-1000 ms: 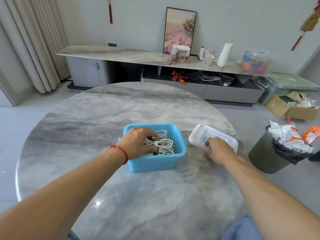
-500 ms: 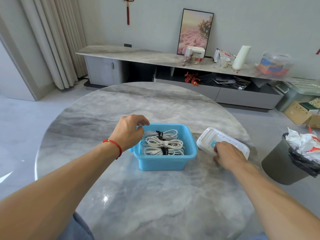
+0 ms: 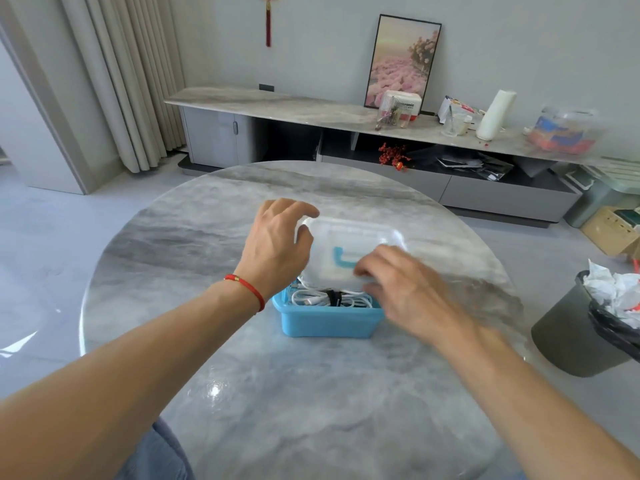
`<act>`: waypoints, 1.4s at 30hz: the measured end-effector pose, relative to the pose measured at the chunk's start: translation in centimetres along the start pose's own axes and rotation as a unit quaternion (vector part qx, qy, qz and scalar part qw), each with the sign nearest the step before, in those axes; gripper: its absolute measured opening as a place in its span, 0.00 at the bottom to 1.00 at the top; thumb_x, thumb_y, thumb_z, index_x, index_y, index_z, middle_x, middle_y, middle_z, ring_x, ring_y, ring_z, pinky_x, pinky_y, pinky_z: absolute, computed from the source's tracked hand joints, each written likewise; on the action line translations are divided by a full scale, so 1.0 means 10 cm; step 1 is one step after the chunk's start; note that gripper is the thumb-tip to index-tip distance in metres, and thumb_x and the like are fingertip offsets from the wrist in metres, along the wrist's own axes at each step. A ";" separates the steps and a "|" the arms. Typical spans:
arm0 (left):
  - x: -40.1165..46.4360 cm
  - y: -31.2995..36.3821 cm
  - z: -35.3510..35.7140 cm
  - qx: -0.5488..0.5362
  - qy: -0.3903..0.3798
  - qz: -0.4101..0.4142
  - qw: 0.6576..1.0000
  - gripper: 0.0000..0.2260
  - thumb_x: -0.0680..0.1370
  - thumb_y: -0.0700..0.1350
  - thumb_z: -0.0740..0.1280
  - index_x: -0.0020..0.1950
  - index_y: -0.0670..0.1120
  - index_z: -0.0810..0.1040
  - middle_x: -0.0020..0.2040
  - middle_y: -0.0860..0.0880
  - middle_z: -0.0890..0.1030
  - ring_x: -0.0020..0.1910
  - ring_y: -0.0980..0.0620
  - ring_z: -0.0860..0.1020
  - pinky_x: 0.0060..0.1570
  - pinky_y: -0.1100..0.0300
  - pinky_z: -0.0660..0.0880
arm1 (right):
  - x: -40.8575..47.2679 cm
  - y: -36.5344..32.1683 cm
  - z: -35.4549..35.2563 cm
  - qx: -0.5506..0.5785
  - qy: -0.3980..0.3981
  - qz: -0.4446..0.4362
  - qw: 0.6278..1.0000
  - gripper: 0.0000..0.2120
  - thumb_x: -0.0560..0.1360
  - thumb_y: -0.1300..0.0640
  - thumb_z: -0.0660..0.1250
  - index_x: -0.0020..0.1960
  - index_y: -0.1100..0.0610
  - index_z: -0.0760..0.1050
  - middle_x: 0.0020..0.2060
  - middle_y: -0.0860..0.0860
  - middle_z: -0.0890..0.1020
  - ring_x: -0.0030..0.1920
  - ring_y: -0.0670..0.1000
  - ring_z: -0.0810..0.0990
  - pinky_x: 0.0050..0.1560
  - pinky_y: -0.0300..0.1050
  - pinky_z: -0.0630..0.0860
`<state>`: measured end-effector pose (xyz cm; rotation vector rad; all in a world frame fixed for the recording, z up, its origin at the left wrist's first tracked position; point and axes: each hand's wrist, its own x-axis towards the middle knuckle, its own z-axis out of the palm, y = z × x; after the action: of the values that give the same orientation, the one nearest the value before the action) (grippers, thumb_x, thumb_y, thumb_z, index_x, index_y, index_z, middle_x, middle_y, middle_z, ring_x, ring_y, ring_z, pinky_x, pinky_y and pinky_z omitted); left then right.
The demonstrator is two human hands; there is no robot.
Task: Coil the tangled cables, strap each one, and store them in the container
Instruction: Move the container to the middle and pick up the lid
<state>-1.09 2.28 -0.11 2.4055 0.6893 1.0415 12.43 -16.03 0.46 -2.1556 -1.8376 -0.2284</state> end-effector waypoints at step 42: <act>-0.59 0.12 0.54 -0.187 0.186 -0.464 0.846 0.28 0.71 0.50 0.73 0.68 0.56 0.65 0.44 0.53 0.78 0.48 0.47 0.73 0.49 0.58 0.65 | 0.02 0.09 0.22 0.087 -0.081 0.355 0.927 0.07 0.78 0.61 0.59 0.41 0.59 0.68 0.42 0.59 0.78 0.43 0.61 0.75 0.38 0.46 0.65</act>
<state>-0.19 -3.16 -6.08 1.2447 1.4263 1.0430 13.16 -15.24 -1.65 -2.5884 -0.9766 0.2697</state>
